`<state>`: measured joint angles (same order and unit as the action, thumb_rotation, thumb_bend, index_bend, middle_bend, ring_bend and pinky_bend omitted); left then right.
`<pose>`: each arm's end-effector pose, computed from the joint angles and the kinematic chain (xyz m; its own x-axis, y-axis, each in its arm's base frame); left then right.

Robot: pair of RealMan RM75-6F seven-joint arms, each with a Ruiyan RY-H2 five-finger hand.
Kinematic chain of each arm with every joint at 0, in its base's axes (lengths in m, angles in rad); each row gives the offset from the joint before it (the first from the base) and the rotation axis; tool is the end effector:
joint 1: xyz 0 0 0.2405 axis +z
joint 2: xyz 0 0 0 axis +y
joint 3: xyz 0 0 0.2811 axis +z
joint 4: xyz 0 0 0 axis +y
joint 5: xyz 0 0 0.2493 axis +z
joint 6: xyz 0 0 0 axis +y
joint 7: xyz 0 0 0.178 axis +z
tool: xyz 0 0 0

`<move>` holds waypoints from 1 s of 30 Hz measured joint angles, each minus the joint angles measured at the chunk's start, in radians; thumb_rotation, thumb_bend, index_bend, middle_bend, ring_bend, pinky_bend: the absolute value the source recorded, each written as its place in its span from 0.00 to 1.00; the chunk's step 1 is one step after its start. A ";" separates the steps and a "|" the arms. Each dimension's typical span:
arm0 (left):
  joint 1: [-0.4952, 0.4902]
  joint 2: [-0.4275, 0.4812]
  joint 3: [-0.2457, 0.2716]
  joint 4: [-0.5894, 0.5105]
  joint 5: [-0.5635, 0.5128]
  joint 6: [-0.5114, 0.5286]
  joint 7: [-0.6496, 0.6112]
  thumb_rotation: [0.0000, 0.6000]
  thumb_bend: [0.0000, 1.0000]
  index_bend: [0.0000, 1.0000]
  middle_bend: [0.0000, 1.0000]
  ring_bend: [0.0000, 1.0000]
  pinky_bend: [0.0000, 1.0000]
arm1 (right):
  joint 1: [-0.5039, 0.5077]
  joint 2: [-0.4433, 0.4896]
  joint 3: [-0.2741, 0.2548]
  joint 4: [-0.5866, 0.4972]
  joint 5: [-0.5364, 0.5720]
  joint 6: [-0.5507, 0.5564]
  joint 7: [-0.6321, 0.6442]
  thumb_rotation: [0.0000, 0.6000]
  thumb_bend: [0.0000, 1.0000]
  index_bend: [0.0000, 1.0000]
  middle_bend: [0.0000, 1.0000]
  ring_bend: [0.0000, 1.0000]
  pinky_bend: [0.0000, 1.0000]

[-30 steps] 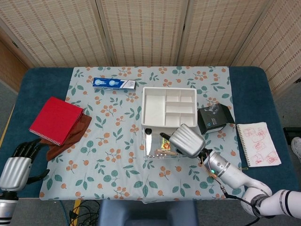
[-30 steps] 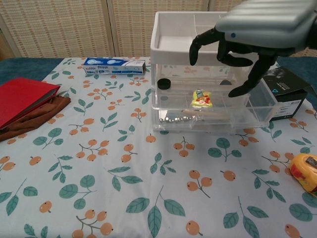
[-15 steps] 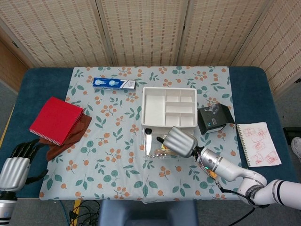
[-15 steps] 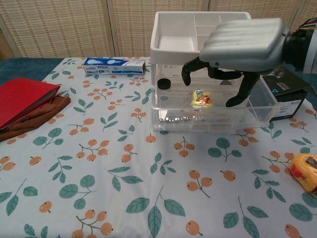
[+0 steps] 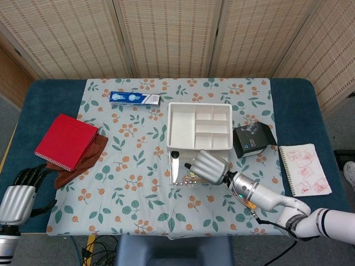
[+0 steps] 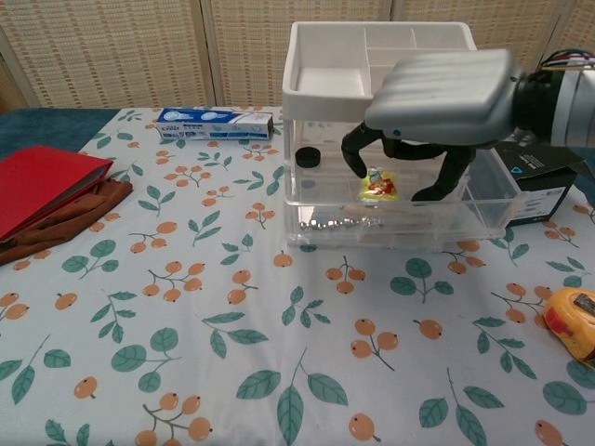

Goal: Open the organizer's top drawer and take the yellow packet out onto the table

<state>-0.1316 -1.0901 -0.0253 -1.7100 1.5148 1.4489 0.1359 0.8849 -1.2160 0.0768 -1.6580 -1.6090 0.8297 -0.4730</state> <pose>-0.3202 0.2271 0.1225 0.4614 0.0426 0.8862 0.8858 -0.0780 -0.4574 -0.1002 -0.3736 -0.0090 0.8201 0.1683 0.5470 -0.2263 -0.7825 0.5801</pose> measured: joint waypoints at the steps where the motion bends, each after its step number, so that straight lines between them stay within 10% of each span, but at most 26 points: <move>1: 0.000 0.000 0.000 0.000 0.000 -0.001 0.001 1.00 0.17 0.20 0.13 0.14 0.13 | 0.000 0.000 -0.001 0.001 0.001 -0.001 -0.001 1.00 0.22 0.42 0.91 1.00 1.00; 30: 0.001 -0.006 0.001 0.005 -0.003 -0.003 0.003 1.00 0.18 0.20 0.13 0.14 0.13 | -0.013 -0.038 -0.020 0.045 -0.006 0.031 -0.007 1.00 0.44 0.58 0.95 1.00 1.00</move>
<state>-0.1310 -1.0961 -0.0246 -1.7049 1.5122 1.4456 0.1387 0.8716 -1.2541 0.0570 -1.6127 -1.6154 0.8612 -0.4799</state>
